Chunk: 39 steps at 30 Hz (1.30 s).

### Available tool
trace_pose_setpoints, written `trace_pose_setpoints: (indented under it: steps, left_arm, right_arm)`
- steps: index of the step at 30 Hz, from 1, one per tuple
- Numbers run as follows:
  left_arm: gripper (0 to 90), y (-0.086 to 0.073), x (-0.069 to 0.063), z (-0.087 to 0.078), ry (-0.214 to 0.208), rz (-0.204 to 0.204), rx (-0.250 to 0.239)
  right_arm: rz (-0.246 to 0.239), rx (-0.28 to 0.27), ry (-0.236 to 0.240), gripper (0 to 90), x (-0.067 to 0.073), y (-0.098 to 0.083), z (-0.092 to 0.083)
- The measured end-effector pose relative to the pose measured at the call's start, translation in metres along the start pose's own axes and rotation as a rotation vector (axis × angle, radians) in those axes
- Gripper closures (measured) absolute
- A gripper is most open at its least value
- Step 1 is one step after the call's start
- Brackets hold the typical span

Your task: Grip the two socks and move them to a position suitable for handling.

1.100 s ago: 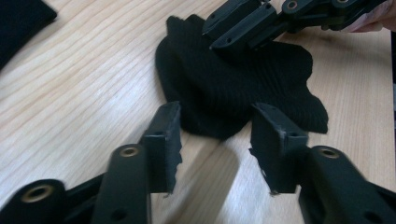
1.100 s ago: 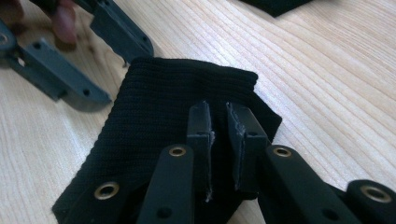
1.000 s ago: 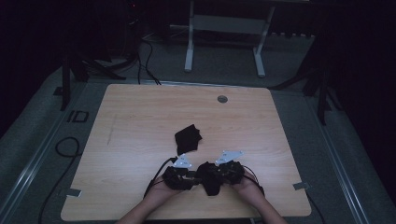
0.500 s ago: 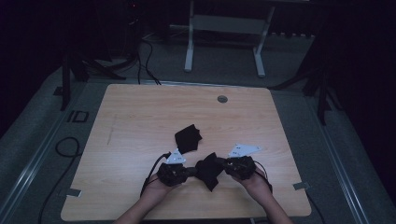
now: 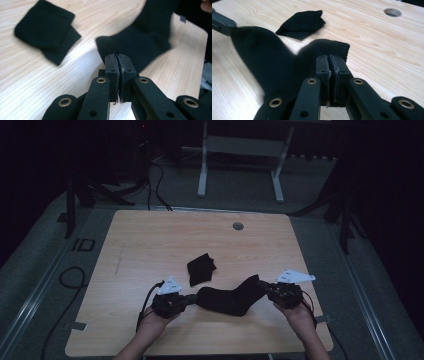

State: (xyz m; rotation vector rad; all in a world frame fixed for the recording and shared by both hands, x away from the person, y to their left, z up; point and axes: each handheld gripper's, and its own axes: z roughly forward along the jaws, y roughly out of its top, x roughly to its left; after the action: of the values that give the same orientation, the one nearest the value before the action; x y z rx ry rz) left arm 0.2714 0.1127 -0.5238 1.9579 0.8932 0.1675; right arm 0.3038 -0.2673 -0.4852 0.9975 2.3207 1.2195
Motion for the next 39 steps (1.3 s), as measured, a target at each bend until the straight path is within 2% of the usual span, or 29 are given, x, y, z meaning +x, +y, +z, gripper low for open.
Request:
trace_pose_setpoints:
  steps: [2, 3, 5, 8, 12, 15, 17, 19, 20, 23, 24, 26, 29, 31, 35, 37, 39]
  left_arm:
    - [87.4, -0.003, 0.002, -0.005, 0.019, -0.011, -0.005]
    - [87.4, -0.005, 0.003, -0.007, 0.012, -0.014, 0.000]
    - [87.4, -0.012, 0.003, -0.007, 0.019, -0.003, 0.009]
    - [87.3, -0.024, 0.004, -0.002, 0.012, -0.017, 0.055]
    - [87.1, -0.039, 0.004, 0.007, 0.022, -0.021, 0.112]
    - [86.9, -0.043, 0.004, 0.010, 0.013, -0.015, 0.129]
    - [86.0, -0.044, 0.003, 0.011, -0.011, -0.020, 0.139]
    - [81.1, -0.042, 0.002, 0.010, -0.021, -0.017, 0.143]
    - [74.0, -0.041, 0.003, 0.008, -0.036, -0.021, 0.135]
    - [63.1, -0.035, 0.003, 0.000, -0.029, -0.019, 0.090]
    - [62.7, -0.034, 0.002, -0.003, -0.026, -0.015, 0.069]
    - [66.5, -0.030, 0.001, -0.005, -0.014, 0.003, 0.061]
    - [80.5, -0.027, -0.002, -0.001, 0.007, 0.022, 0.048]
    - [86.3, -0.027, -0.002, 0.007, -0.010, 0.013, 0.058]
    - [89.7, -0.026, -0.007, 0.025, -0.042, 0.037, 0.104]
    - [89.7, -0.026, -0.009, 0.033, -0.027, 0.062, 0.128]
    - [89.7, -0.027, -0.006, 0.041, -0.020, 0.052, 0.150]
  right_arm:
    - [0.020, -0.001, -0.005, 84.7, -0.004, -0.004, -0.005]
    - [0.028, 0.008, -0.001, 84.6, -0.006, -0.007, -0.005]
    - [0.046, 0.024, 0.009, 84.2, -0.007, -0.016, -0.002]
    - [0.073, 0.061, 0.041, 84.1, -0.006, -0.032, 0.009]
    - [0.076, 0.125, 0.060, 83.6, 0.001, -0.049, 0.019]
    - [0.075, 0.148, 0.053, 83.2, 0.003, -0.057, 0.021]
    - [0.091, 0.156, 0.057, 81.9, 0.002, -0.062, 0.020]
    - [0.108, 0.172, 0.065, 73.6, 0.001, -0.066, 0.019]
    - [0.114, 0.180, 0.068, 66.8, 0.000, -0.067, 0.018]
    - [0.120, 0.162, 0.048, 56.1, -0.002, -0.066, 0.010]
    - [0.122, 0.152, 0.041, 58.4, -0.004, -0.065, 0.007]
    - [0.102, 0.127, 0.023, 60.7, -0.004, -0.061, 0.002]
    - [0.082, 0.090, -0.006, 82.6, -0.003, -0.054, -0.003]
    - [0.067, 0.088, 0.000, 89.6, 0.000, -0.052, 0.000]
    - [0.051, 0.116, 0.033, 89.7, 0.004, -0.053, 0.012]
    - [0.039, 0.134, 0.041, 89.7, 0.005, -0.055, 0.018]
    - [0.039, 0.150, 0.043, 89.7, 0.005, -0.058, 0.024]
